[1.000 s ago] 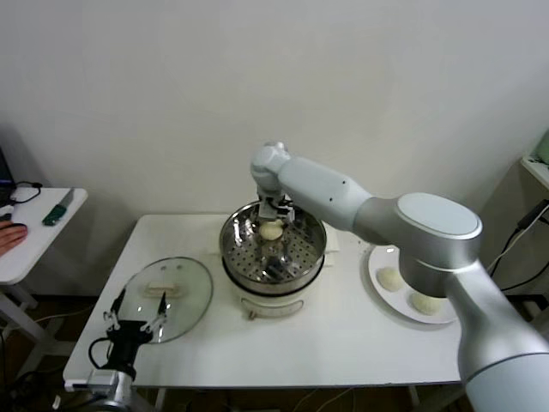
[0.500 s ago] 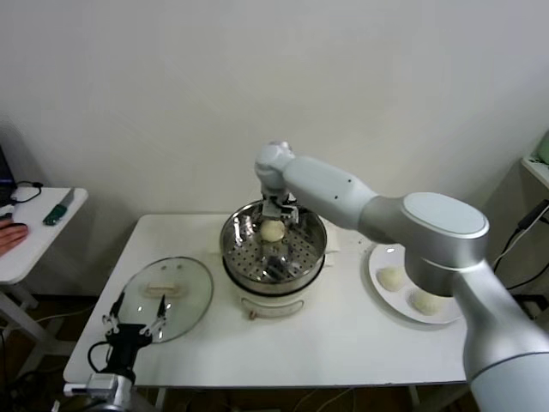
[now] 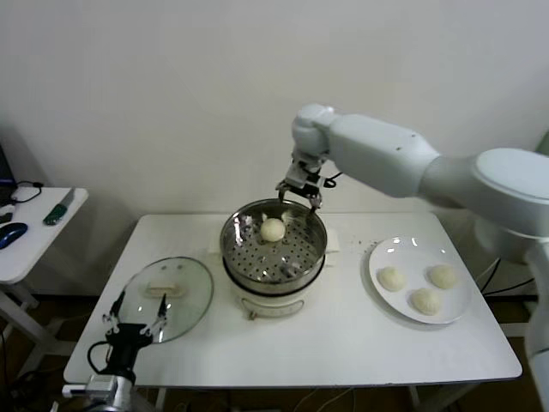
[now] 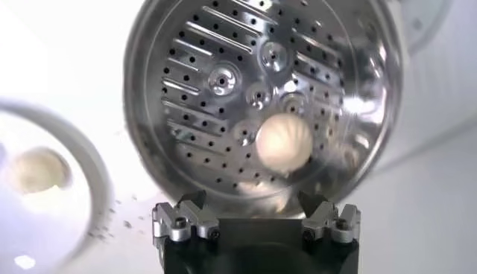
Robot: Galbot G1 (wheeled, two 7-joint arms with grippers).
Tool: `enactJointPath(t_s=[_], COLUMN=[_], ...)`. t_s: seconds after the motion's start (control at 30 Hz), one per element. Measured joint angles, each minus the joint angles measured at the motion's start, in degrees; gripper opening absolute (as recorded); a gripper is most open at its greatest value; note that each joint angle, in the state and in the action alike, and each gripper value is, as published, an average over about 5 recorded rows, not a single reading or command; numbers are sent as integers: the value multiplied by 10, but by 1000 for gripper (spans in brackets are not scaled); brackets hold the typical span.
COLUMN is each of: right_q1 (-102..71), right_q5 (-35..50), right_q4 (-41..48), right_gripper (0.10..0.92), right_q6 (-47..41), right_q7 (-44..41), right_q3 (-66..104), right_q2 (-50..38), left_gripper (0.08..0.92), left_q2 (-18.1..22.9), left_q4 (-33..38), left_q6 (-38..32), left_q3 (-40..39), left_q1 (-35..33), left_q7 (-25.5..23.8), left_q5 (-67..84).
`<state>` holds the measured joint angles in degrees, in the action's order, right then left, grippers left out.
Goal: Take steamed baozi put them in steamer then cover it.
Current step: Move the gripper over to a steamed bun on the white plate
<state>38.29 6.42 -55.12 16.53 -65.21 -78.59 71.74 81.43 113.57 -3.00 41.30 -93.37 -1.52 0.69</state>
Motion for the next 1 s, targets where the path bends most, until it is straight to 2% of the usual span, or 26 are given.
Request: enactJointPath(t_s=[0.2, 0.43, 0.67, 1.0], right_q1=[29, 17, -49, -177], right_q5=[107, 162, 148, 72], right_q4=[-58, -84, -68, -4], right_gripper=[823, 823, 823, 823], right_q6=[-130, -225, -262, -268], right_q7=[15, 20, 20, 25], right_q3=[-48, -66, -41, 54], right_q2=[-89, -181, -227, -235], left_gripper=[823, 823, 823, 823], left_q2=[-3, 2, 4, 9], left_q4=[9, 13, 16, 17], left_q6=[2, 5, 9, 11], left_q3=[0, -5, -5, -3], left_q1=[-3, -4, -3, -8], left_q7=[0, -1, 0, 1], left_q5=[0, -4, -6, -7])
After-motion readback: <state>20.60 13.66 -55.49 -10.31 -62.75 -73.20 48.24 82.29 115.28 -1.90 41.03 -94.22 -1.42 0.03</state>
